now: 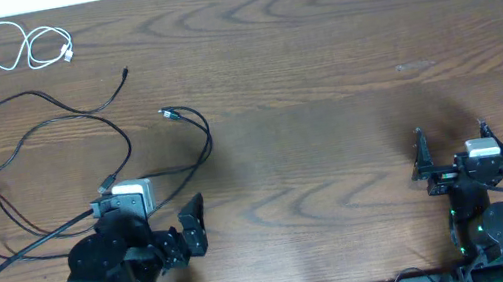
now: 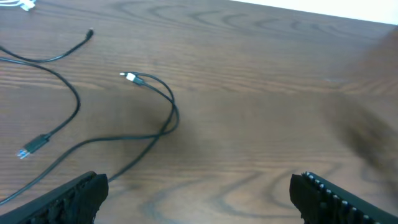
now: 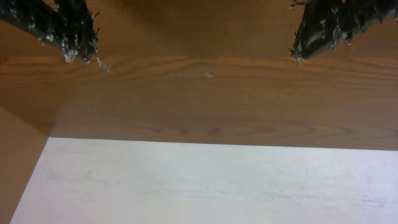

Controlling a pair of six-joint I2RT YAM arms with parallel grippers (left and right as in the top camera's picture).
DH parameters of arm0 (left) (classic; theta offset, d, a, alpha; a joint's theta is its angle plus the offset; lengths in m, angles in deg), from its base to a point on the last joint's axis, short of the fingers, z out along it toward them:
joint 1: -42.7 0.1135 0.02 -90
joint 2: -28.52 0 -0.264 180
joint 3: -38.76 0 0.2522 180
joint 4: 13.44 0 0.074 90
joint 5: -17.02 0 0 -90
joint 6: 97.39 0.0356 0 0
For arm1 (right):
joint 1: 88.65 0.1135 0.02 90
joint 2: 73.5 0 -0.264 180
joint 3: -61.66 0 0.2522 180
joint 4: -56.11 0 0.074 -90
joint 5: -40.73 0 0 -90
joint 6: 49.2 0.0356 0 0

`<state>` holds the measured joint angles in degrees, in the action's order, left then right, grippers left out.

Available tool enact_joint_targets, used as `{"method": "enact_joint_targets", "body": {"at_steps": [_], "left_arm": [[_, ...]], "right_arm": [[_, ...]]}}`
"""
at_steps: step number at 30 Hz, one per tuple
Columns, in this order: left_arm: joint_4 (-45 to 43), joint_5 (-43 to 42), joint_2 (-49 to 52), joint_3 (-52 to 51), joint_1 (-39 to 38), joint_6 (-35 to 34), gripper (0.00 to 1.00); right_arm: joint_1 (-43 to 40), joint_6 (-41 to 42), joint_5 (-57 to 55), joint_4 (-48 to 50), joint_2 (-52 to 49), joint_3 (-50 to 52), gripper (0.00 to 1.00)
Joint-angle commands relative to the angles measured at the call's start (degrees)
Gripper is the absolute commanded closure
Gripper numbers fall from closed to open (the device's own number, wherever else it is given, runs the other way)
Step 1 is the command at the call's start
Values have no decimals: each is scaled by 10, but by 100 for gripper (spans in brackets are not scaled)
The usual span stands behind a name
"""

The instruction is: Untangle cables

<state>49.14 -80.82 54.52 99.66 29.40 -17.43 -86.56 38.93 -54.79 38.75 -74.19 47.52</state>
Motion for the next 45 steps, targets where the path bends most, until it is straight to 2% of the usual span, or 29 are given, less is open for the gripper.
{"method": "enact_joint_targets", "body": {"at_steps": [1, 11, 19, 30, 45], "left_arm": [[-25, -4, -21, -37, 30, 19, 1], [-210, -48, -123, -170, 119, 60, 1], [-352, -53, -212, -279, 126, 60, 1], [-464, -55, -259, -378, 148, 57, 1], [-574, -46, -259, -455, 150, 66, 1]], "right_arm": [[3, 10, 1, -3, 3, 1, 1], [3, 10, 1, -3, 3, 1, 1], [3, 10, 1, -3, 3, 1, 1], [3, 10, 1, -3, 3, 1, 1], [3, 10, 1, -3, 3, 1, 1]]}}
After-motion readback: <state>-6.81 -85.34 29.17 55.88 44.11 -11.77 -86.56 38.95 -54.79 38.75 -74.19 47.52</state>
